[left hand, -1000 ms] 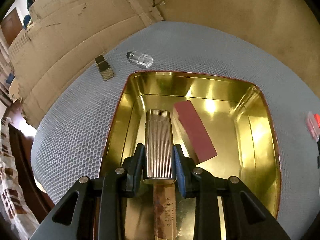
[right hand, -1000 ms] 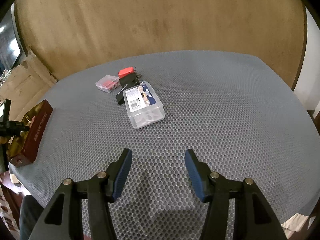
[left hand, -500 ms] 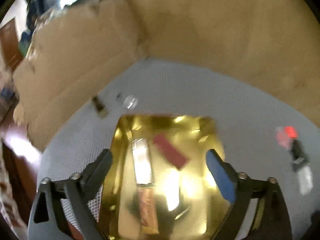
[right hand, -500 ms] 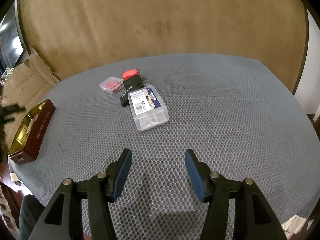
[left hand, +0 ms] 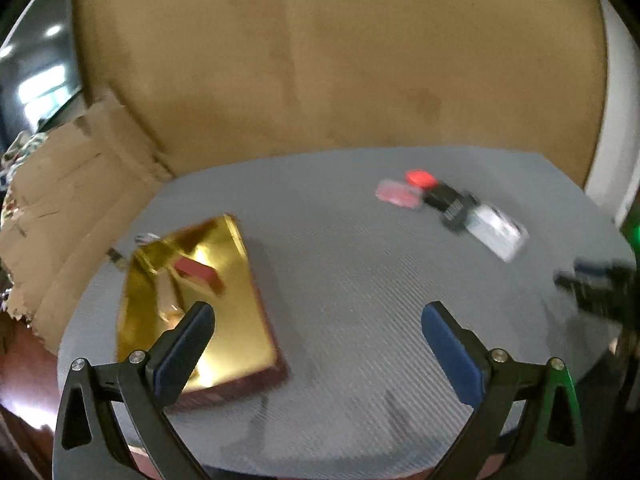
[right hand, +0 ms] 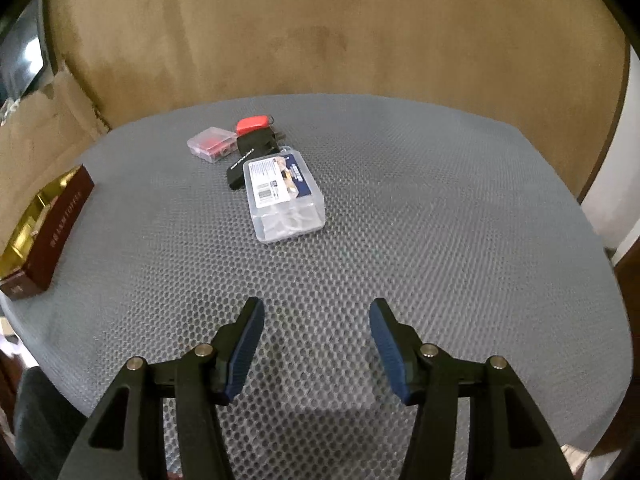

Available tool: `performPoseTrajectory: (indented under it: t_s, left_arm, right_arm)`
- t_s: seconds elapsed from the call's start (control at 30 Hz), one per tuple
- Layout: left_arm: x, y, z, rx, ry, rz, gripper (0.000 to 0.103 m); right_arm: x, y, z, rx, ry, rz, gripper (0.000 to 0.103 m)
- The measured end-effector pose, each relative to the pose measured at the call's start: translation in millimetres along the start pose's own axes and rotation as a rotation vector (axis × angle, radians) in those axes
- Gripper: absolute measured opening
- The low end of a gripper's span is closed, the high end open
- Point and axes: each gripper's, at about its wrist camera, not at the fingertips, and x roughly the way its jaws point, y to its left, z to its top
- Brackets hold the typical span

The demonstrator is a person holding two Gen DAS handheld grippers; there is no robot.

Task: Organize rigid objects
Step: 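Grasp the clear plastic box with the right gripper, then carry the clear plastic box over the tin box and lower it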

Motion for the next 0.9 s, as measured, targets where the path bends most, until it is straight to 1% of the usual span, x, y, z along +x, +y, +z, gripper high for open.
performPoseTrajectory:
  t_s: [0.13, 0.23, 0.37, 0.43, 0.47, 0.53, 0.57, 0.6, 0.63, 0.67, 0.77, 0.8, 0.83, 0.9]
  left_arm:
    - [1, -32, -19, 0.012, 0.027, -0.058, 0.102]
    - [-2, -46, -33, 0.004, 0.048, -0.112, 0.102]
    - [-9, -48, -53, -0.007, 0.07, -0.143, 0.102]
    - [-9, -45, -62, -0.035, 0.089, -0.17, 0.102]
    - [-8, -42, -66, -0.046, 0.101, -0.178, 0.102]
    - [-6, -37, -72, -0.061, 0.112, -0.17, 0.102]
    - [-6, -35, -74, -0.068, 0.115, -0.168, 0.102]
    - [-4, -32, -75, -0.083, 0.119, -0.168, 0.102]
    - [-2, -29, -76, -0.097, 0.125, -0.169, 0.102]
    - [0, -27, -77, -0.104, 0.128, -0.169, 0.102]
    - [3, -26, -79, -0.113, 0.137, -0.169, 0.102]
    - [3, -27, -79, -0.112, 0.134, -0.169, 0.102]
    - [3, -27, -80, -0.108, 0.132, -0.169, 0.102]
    - [2, -28, -81, -0.101, 0.127, -0.171, 0.102]
  right_arm:
    - [14, 8, 18, -0.065, 0.0, -0.018, 0.056]
    - [27, 14, 33, -0.091, -0.003, 0.01, 0.056]
    - [48, 24, 55, -0.116, -0.005, 0.117, 0.056]
    - [55, 29, 63, -0.148, -0.005, 0.123, 0.056]
    - [62, 31, 69, -0.173, -0.009, 0.108, 0.056]
    - [75, 33, 79, -0.196, 0.002, 0.088, 0.057]
    - [79, 32, 82, -0.2, -0.002, 0.072, 0.06]
    - [86, 30, 87, -0.192, 0.007, 0.078, 0.063]
    - [91, 28, 90, -0.179, 0.022, 0.104, 0.064]
    - [101, 25, 93, -0.153, 0.048, 0.148, 0.065]
    - [124, 26, 92, -0.148, 0.101, 0.157, 0.065]
    - [124, 24, 90, -0.147, 0.096, 0.161, 0.065]
    - [123, 23, 87, -0.14, 0.068, 0.169, 0.064]
    - [121, 19, 86, -0.118, 0.055, 0.181, 0.064]
